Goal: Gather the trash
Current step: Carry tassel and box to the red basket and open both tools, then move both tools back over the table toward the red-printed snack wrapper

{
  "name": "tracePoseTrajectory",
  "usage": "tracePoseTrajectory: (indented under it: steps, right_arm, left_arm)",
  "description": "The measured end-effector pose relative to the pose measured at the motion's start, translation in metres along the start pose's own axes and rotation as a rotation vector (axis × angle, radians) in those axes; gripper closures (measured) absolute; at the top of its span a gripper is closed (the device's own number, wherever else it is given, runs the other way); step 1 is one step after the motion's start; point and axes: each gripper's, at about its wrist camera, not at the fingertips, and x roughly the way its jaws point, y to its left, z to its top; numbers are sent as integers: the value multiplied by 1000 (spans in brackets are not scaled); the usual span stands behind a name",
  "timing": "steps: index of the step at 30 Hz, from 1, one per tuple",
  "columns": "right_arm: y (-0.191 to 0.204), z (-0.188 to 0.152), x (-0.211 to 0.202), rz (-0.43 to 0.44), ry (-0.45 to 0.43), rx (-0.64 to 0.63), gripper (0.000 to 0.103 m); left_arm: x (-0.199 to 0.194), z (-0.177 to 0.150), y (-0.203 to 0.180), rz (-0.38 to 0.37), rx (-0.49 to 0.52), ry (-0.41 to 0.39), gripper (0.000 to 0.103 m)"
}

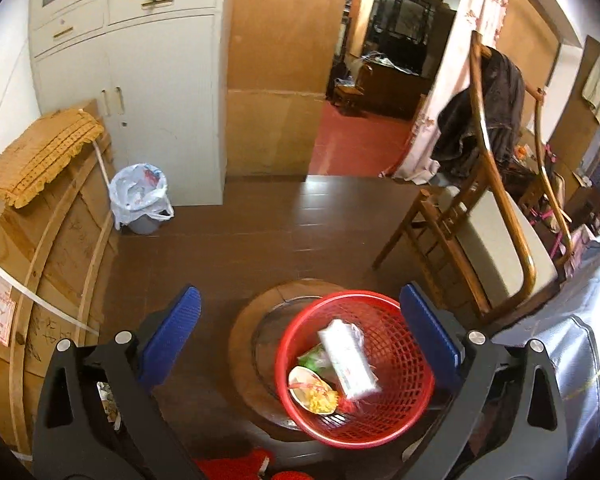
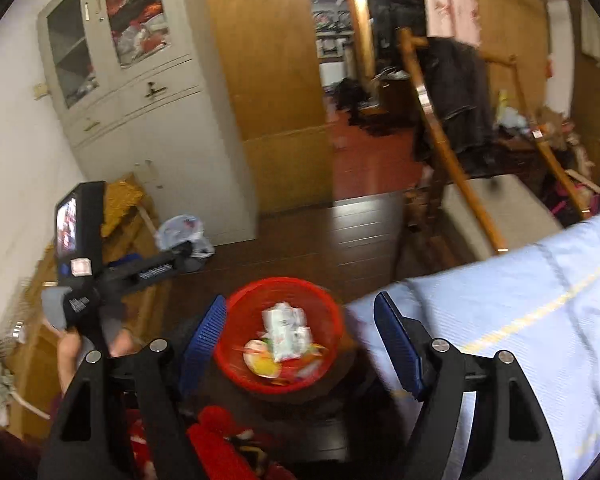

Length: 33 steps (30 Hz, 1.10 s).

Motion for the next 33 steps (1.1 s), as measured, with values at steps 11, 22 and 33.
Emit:
tracePoseTrajectory:
  steps: [11, 22, 33]
  right_arm:
    - [-73, -34, -93, -151, -132, 154, 23]
    - [-127, -79, -180, -280, -251, 264, 21]
    - [-204, -168, -284, -525, -330, 458, 14]
  left_arm:
    - [-27, -10, -51, -109, 117, -3, 7]
    - [-73, -40, -141, -236, 329, -17, 7]
    - [-110, -112, -278, -551, 618, 151, 7]
